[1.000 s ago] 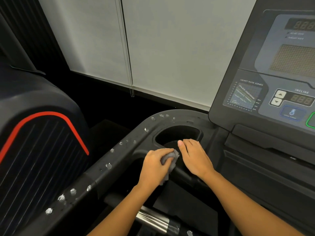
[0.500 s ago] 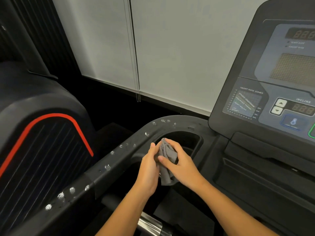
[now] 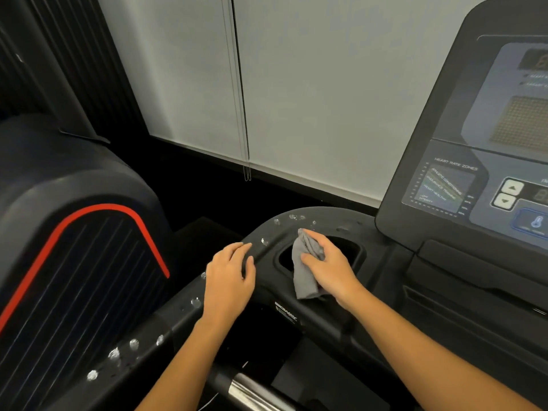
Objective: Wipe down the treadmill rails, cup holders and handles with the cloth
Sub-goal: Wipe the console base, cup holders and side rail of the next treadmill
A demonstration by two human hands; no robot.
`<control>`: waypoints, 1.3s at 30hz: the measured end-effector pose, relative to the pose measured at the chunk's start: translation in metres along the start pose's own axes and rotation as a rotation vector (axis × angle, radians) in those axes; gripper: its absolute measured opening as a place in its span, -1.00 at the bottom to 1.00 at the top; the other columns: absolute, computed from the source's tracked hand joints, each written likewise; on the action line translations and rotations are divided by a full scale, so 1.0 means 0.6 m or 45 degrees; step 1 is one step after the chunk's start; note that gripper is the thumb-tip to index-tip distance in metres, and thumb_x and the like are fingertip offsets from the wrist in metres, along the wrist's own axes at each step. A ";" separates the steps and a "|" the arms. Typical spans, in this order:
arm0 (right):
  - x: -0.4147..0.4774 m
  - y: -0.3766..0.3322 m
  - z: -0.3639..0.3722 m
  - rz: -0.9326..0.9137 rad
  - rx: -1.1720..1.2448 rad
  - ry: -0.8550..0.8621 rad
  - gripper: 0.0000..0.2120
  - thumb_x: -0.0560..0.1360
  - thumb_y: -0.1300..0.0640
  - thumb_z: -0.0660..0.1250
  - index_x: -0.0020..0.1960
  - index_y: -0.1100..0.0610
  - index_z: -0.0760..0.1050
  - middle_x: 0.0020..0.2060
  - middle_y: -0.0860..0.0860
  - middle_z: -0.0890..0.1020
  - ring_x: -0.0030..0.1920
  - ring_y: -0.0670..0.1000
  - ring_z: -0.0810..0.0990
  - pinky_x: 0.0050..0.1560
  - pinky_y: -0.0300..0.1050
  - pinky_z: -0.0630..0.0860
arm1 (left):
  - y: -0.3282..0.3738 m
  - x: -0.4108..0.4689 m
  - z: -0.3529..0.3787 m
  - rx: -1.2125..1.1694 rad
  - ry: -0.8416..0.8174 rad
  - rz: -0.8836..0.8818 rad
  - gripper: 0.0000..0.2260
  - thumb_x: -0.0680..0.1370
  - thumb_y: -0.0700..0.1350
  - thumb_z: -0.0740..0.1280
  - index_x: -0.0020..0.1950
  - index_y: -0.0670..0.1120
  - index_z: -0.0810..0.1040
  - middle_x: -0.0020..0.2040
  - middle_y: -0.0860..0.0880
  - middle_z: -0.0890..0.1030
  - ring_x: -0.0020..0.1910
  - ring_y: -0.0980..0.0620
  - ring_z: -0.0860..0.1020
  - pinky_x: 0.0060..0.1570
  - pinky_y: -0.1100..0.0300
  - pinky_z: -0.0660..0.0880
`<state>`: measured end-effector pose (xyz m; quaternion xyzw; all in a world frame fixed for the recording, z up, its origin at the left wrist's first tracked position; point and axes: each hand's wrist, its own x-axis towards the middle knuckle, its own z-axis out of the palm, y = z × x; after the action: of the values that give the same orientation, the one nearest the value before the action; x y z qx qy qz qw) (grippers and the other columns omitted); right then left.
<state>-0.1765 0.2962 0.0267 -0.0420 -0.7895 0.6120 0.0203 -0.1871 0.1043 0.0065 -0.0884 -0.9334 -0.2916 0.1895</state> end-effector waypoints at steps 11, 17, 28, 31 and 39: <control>0.143 0.004 0.080 -0.452 -0.813 -0.161 -0.48 0.56 0.35 0.10 0.47 0.02 0.22 0.46 0.02 0.26 0.49 0.03 0.12 0.49 0.05 0.09 | -0.051 0.060 0.032 0.435 0.035 0.256 -0.66 0.54 -0.01 0.09 0.07 -0.11 0.60 0.02 -0.01 0.62 -0.05 0.00 0.58 -0.07 0.08 0.43; 0.164 0.001 0.118 -0.435 -1.111 -0.257 -0.46 0.55 0.34 0.08 0.49 0.09 0.13 0.50 0.09 0.11 0.51 0.09 -0.05 0.47 -0.03 -0.15 | -0.055 0.064 0.037 0.415 -0.008 0.246 -0.64 0.53 -0.01 0.08 0.09 -0.12 0.60 0.03 -0.02 0.63 -0.05 0.01 0.60 -0.07 0.07 0.47; 0.160 0.028 0.065 -0.366 -1.001 -0.238 -0.42 0.53 0.43 0.02 0.50 0.11 0.11 0.52 0.09 0.03 0.52 0.06 -0.10 0.48 -0.10 -0.17 | -0.053 0.063 0.036 0.332 0.038 0.180 -0.65 0.52 -0.04 0.08 0.12 -0.14 0.56 -0.04 -0.02 0.63 -0.09 0.00 0.60 -0.06 0.07 0.48; 0.167 0.010 0.083 -0.343 -1.016 -0.210 -0.44 0.54 0.40 0.04 0.50 0.14 0.10 0.52 0.10 0.04 0.52 0.08 -0.11 0.46 -0.09 -0.20 | -0.054 0.065 0.036 0.315 0.010 0.150 -0.64 0.53 -0.03 0.06 0.15 -0.13 0.54 -0.04 -0.01 0.63 -0.08 0.00 0.60 -0.04 0.06 0.47; 0.095 0.038 0.086 -0.596 -0.953 -0.369 -0.45 0.55 0.40 0.04 0.49 0.08 0.14 0.51 0.01 0.07 0.49 -0.08 -0.12 0.46 -0.24 -0.20 | -0.051 0.065 0.033 0.222 -0.025 0.084 -0.58 0.54 0.01 0.01 0.22 -0.13 0.49 -0.02 -0.04 0.63 -0.05 -0.01 0.59 0.03 0.04 0.43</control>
<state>-0.2365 0.2570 -0.0096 0.2189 -0.9390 0.2634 0.0307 -0.2371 0.0932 -0.0084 -0.1053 -0.9536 -0.2020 0.1967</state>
